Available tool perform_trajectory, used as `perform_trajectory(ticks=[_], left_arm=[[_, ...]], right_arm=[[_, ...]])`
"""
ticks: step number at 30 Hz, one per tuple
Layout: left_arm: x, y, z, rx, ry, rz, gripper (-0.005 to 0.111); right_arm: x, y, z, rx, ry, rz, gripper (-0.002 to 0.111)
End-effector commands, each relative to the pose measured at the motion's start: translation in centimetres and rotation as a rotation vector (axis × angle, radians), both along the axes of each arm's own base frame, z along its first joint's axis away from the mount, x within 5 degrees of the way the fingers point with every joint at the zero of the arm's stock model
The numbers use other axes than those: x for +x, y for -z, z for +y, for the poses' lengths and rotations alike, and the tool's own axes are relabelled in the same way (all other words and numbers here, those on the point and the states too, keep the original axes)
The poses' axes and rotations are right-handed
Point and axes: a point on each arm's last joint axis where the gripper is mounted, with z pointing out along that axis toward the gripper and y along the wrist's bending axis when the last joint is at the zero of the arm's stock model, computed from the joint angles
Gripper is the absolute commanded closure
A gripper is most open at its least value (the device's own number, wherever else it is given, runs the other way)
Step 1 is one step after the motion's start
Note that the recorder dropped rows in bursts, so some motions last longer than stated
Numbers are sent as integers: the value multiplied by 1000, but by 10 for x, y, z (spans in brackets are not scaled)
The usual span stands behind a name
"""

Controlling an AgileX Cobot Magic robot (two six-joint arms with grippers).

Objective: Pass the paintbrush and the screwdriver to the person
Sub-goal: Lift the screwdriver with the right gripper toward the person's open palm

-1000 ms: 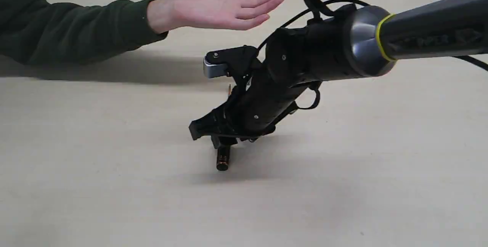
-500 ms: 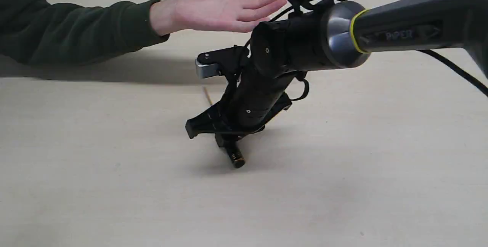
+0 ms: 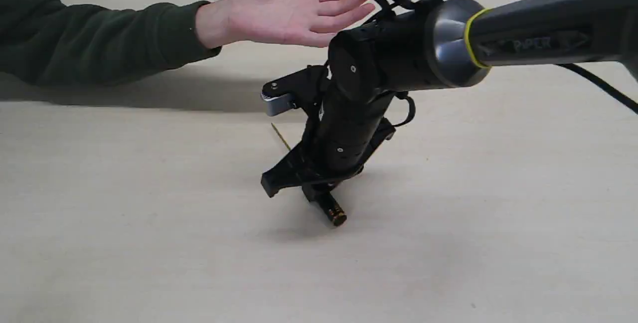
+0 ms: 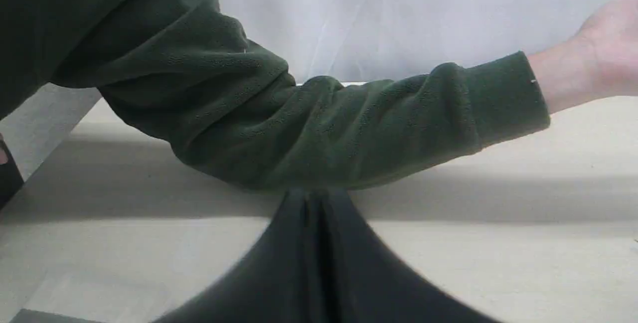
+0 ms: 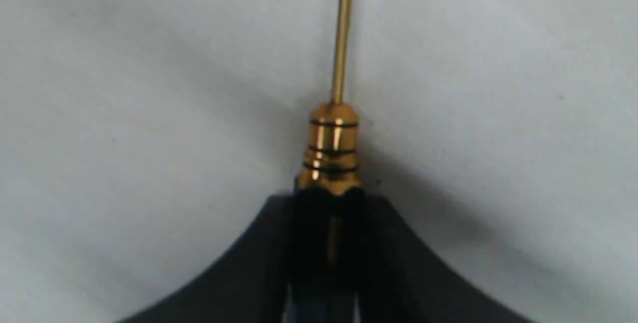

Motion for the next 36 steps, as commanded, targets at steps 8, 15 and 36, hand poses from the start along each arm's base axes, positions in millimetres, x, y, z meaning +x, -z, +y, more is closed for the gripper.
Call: perform_trajectory(ticks=[8, 15, 36], left_arm=[[0, 0, -1, -6, 7, -11, 107], [0, 0, -1, -6, 7, -11, 107], [0, 0, 0, -4, 7, -11, 107]], right_arm=[[-28, -46, -24, 33, -12, -73, 104], [-50, -80, -40, 108, -5, -155, 104], [-64, -152, -45, 339, -39, -393, 104]])
